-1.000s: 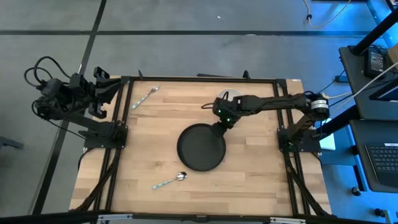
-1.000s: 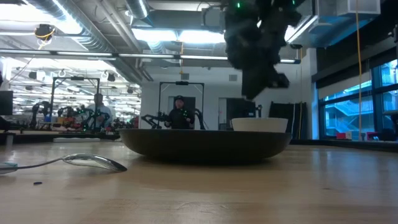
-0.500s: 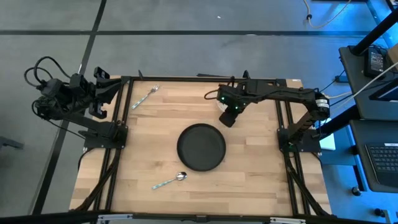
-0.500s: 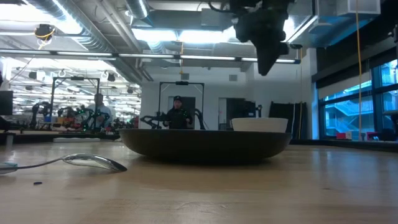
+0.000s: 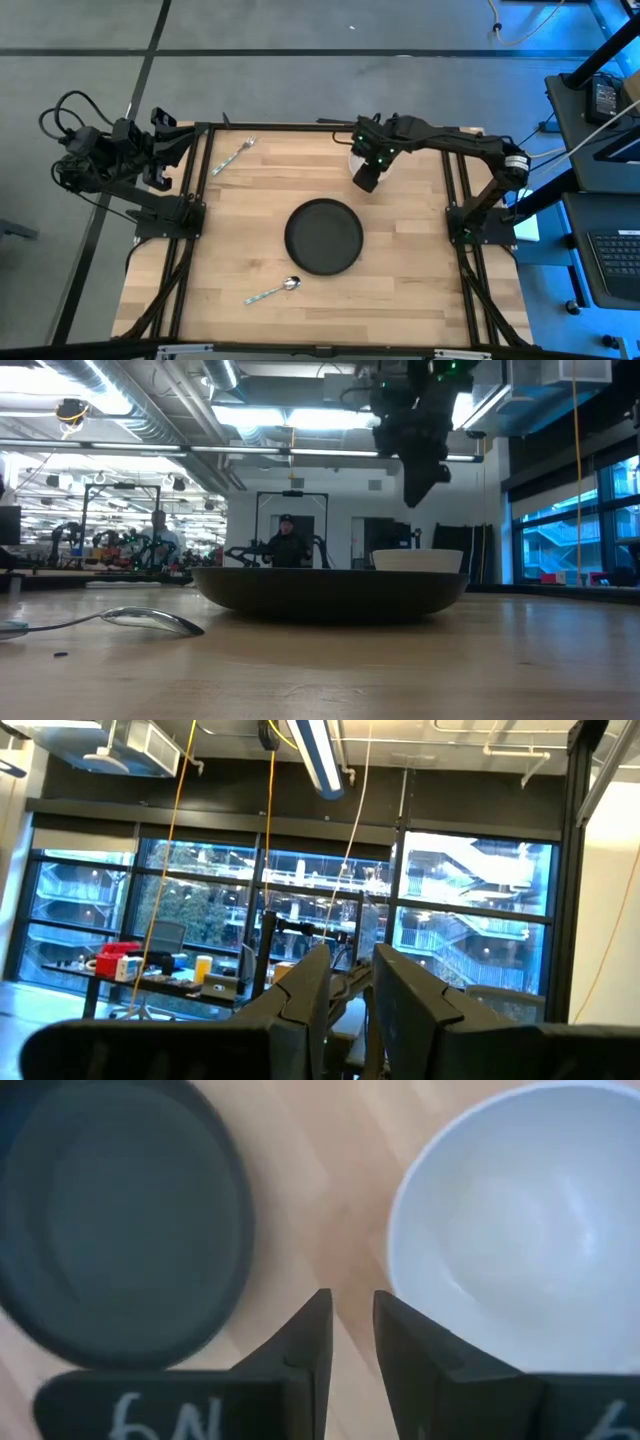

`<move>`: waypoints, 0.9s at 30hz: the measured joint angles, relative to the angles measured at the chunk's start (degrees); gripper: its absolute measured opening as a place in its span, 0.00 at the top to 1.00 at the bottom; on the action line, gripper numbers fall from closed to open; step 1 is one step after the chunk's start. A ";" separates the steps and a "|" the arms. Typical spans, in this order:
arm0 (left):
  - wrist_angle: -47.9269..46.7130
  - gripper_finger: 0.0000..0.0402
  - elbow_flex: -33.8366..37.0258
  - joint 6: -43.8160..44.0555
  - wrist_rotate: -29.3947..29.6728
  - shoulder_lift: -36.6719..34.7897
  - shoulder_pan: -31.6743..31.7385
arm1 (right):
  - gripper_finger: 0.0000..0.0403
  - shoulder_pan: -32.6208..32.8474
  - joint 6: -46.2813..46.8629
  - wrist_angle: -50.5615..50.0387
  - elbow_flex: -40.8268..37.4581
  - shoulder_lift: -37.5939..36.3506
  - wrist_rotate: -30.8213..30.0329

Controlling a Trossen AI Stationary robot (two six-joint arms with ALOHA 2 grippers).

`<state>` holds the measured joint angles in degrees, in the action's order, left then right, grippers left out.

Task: Set table place
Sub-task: Put the white bowl on the black plate

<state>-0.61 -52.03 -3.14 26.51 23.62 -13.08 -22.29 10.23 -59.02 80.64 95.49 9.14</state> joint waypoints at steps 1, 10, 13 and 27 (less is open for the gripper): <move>-0.02 0.82 0.00 0.03 0.01 0.02 0.00 | 0.81 -0.32 -0.04 0.47 -0.71 0.36 1.52; 0.27 0.82 0.00 0.25 0.02 0.02 0.00 | 0.73 -0.48 -0.22 3.34 -3.23 3.06 -0.95; 0.25 0.82 0.00 1.54 0.02 -0.01 0.00 | 0.69 -0.59 -0.26 6.13 -3.23 3.10 -1.99; 0.22 0.82 0.00 2.78 0.02 0.00 0.00 | 0.68 -0.74 -1.26 8.56 -3.23 3.12 -3.53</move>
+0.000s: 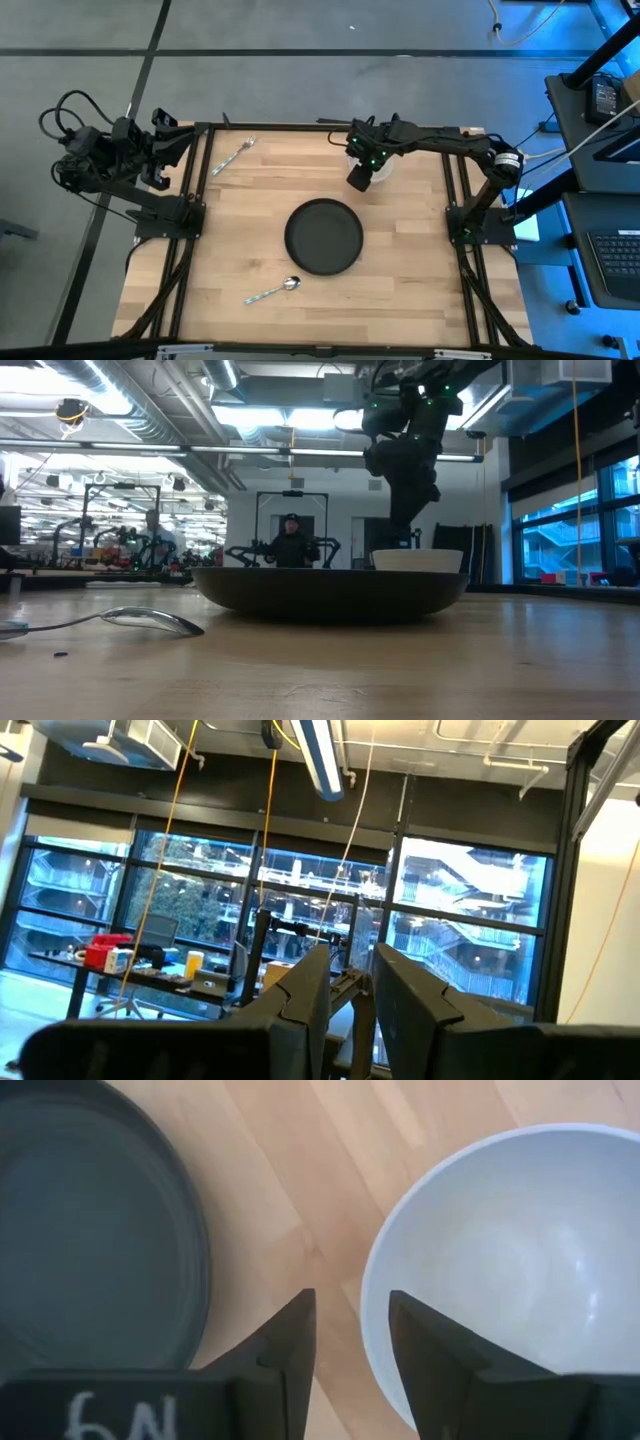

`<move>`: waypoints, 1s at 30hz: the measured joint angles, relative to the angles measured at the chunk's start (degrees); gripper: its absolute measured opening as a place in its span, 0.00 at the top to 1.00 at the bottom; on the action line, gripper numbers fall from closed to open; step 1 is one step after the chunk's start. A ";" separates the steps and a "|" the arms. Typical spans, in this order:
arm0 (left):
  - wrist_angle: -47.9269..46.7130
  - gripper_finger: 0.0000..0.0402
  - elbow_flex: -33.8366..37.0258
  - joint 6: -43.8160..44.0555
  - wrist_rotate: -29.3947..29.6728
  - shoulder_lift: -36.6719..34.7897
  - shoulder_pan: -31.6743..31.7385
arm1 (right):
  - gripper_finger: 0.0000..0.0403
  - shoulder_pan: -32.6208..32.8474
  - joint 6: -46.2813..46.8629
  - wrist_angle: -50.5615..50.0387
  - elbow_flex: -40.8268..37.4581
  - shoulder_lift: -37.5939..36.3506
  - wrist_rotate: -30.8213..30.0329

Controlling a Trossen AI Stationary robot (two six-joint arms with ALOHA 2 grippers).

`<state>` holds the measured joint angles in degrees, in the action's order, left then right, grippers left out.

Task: Set table place
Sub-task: Put the white bowl on the black plate

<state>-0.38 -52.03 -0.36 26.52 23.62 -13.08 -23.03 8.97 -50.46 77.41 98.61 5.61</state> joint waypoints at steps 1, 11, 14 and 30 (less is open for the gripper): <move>0.02 0.82 0.00 0.00 0.00 0.01 0.00 | 0.68 0.00 0.33 0.03 0.00 0.00 0.00; -0.02 0.82 0.00 -0.22 0.22 0.01 0.00 | 0.68 0.32 4.05 3.40 0.00 0.02 0.00; -0.03 0.82 0.00 -0.21 0.37 0.01 -0.01 | 0.68 0.31 4.32 6.85 0.13 0.47 0.02; -1.14 0.82 0.00 1.77 0.41 -0.01 0.00 | 0.68 0.59 4.22 -0.42 0.02 4.40 -3.56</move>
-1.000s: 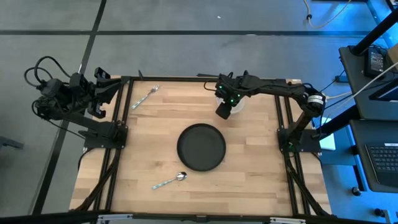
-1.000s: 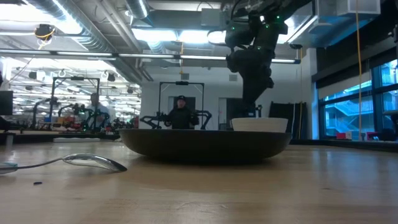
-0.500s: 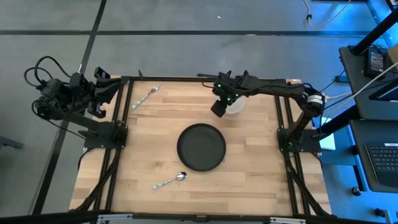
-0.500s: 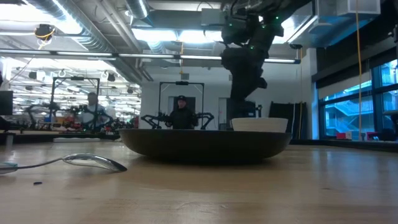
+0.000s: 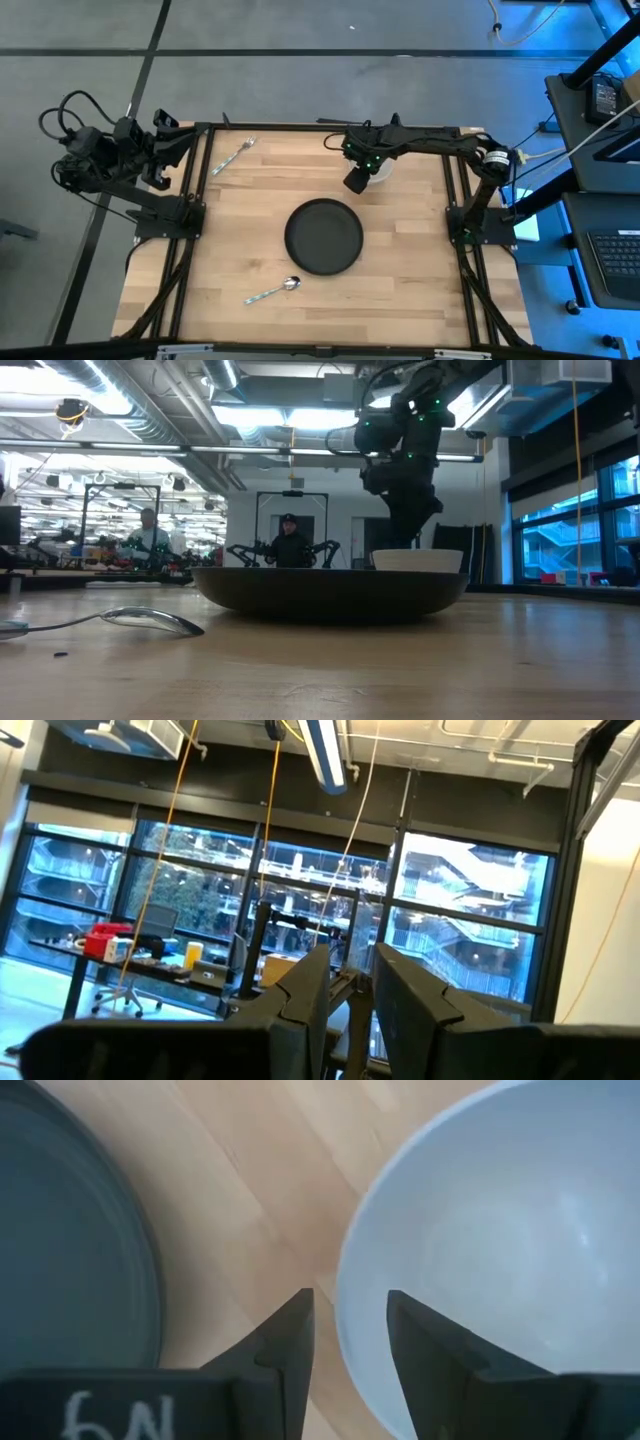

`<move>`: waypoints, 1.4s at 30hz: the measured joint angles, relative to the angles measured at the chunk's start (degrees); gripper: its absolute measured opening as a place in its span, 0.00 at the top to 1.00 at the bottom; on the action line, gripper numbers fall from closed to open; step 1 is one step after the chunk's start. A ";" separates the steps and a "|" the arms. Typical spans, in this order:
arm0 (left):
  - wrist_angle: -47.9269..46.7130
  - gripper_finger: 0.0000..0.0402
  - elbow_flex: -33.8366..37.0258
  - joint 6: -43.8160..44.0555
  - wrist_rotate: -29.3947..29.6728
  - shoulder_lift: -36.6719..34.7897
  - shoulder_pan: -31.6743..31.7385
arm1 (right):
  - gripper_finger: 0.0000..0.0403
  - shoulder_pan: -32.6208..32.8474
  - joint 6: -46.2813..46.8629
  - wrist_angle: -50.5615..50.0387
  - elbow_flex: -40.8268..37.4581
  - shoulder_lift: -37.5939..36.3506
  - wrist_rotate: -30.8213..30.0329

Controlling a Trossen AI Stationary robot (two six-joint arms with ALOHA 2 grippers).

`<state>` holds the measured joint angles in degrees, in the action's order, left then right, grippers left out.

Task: Set table place
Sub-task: Put the white bowl on the black plate

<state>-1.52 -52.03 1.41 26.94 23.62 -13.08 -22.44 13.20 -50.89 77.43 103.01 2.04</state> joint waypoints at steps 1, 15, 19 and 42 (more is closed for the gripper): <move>-0.02 0.82 0.00 -0.02 -0.02 0.00 -0.02 | 0.68 0.01 0.00 0.05 0.00 0.27 0.00; 0.29 0.82 0.00 -0.02 0.00 0.00 0.00 | 0.68 0.02 -0.13 0.90 0.00 1.12 0.55; 0.29 0.82 0.00 -0.04 0.00 0.00 0.00 | 0.68 0.02 -0.16 1.05 0.00 2.76 0.53; 0.26 0.82 0.00 -0.07 0.01 0.00 0.00 | 0.75 0.00 0.02 1.39 0.00 5.00 -0.90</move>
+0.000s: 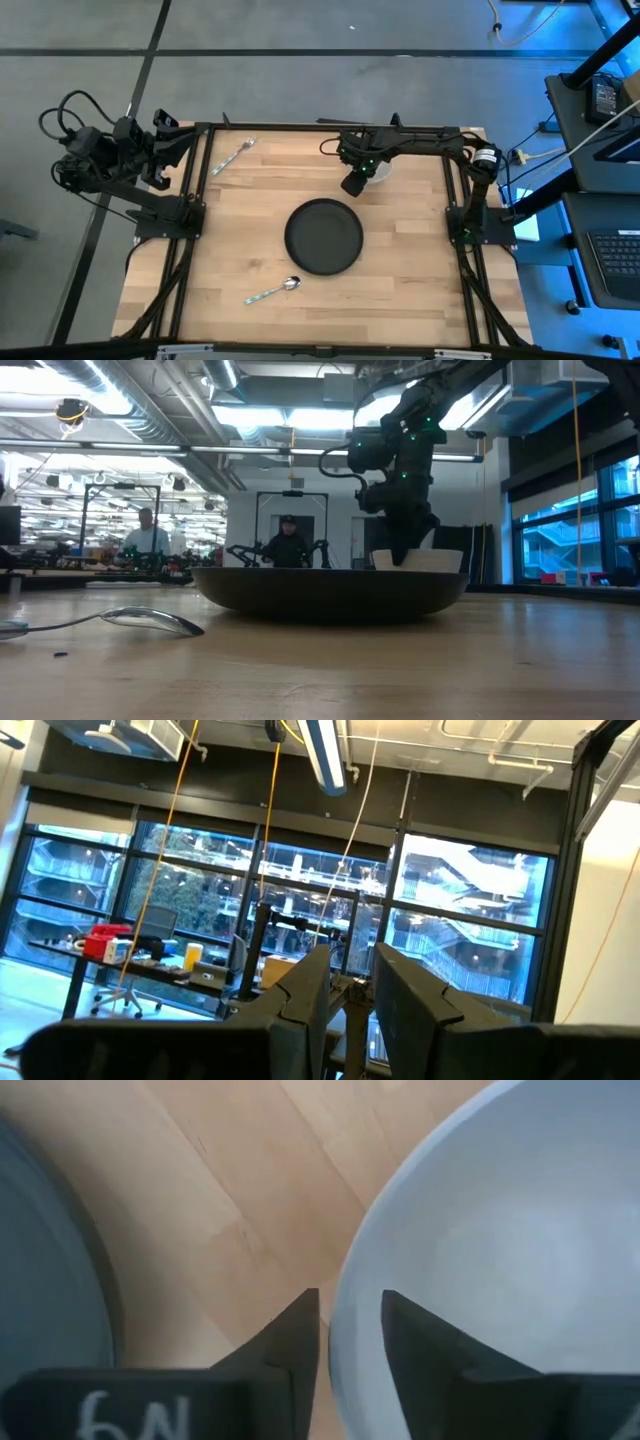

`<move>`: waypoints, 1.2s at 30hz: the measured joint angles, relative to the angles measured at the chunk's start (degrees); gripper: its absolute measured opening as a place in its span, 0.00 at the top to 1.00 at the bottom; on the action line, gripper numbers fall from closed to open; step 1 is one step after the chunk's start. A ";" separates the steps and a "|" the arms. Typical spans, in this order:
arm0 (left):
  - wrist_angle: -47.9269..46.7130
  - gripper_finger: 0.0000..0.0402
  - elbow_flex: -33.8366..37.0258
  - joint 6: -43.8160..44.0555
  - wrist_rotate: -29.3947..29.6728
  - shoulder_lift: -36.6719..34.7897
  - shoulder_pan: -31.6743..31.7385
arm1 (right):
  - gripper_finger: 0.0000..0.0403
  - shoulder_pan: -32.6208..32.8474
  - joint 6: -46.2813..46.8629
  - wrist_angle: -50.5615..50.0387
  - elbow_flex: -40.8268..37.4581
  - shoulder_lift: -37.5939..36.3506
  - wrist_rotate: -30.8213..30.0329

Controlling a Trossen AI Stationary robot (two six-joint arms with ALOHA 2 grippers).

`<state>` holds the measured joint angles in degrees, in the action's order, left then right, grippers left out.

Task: Set table place
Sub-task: Put the white bowl on the black plate

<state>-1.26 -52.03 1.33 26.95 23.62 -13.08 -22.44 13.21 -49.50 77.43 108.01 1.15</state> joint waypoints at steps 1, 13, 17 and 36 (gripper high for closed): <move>0.00 0.82 0.00 0.01 0.00 0.00 0.00 | 0.78 0.00 0.00 0.01 0.00 0.00 -0.01; 0.00 0.82 0.00 -0.01 -0.01 0.00 0.00 | 0.94 0.00 0.03 0.27 0.11 -0.21 -0.72; 0.00 0.82 0.00 -0.01 -0.01 0.00 -0.01 | 0.97 0.28 0.04 -1.00 0.85 -0.20 -0.73; -0.02 0.82 0.00 -0.01 -0.01 0.00 -0.02 | 0.98 12.93 -2.93 -9.27 22.91 -0.22 -3.39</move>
<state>-1.28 -52.03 1.32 26.94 23.62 -13.10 -9.51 10.28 -58.76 100.34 107.79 -2.24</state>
